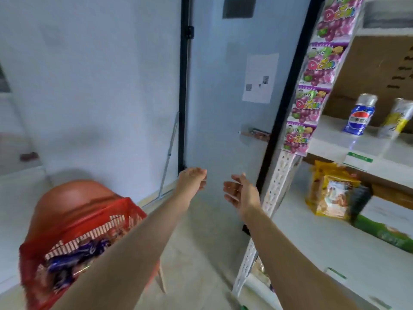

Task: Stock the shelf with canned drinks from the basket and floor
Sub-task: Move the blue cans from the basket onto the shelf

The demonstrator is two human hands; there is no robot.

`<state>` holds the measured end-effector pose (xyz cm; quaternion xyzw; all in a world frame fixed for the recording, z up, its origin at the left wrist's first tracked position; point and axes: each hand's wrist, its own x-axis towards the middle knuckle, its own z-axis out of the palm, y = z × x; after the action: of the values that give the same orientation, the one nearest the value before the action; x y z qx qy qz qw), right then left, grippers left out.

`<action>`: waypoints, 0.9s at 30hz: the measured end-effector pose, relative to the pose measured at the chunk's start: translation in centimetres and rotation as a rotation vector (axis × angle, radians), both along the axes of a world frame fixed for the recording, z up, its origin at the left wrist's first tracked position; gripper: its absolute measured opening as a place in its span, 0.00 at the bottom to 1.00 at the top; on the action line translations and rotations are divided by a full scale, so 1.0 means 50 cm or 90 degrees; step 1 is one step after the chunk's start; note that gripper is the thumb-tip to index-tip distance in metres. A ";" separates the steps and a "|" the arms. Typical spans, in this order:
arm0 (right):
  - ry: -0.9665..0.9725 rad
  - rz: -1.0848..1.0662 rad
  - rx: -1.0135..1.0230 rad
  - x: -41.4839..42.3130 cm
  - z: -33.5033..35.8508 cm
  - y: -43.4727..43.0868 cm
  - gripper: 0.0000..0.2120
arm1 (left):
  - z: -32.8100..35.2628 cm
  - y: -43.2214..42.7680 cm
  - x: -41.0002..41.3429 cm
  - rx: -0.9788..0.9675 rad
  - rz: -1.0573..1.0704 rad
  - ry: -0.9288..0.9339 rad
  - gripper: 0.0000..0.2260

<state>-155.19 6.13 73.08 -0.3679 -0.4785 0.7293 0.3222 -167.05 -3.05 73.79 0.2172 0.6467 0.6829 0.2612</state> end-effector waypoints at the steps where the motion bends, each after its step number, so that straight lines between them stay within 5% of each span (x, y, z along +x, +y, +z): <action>1: -0.006 0.028 -0.006 -0.040 -0.011 -0.024 0.16 | -0.011 -0.037 -0.032 -0.006 0.022 -0.005 0.05; 9: -0.030 0.248 -0.063 -0.364 -0.116 -0.267 0.16 | -0.129 -0.317 -0.323 -0.076 0.176 -0.075 0.01; 15: -0.078 0.334 -0.085 -0.550 -0.215 -0.411 0.15 | -0.244 -0.497 -0.493 -0.144 0.226 -0.130 0.08; 27: -0.269 0.462 -0.079 -0.752 -0.445 -0.426 0.18 | -0.495 -0.599 -0.664 -0.287 0.326 -0.222 0.05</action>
<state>-192.81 -15.19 50.81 -0.3355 -0.5876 0.7315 -0.0837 -200.25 -33.00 49.03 -0.1338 0.7598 0.5932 0.2300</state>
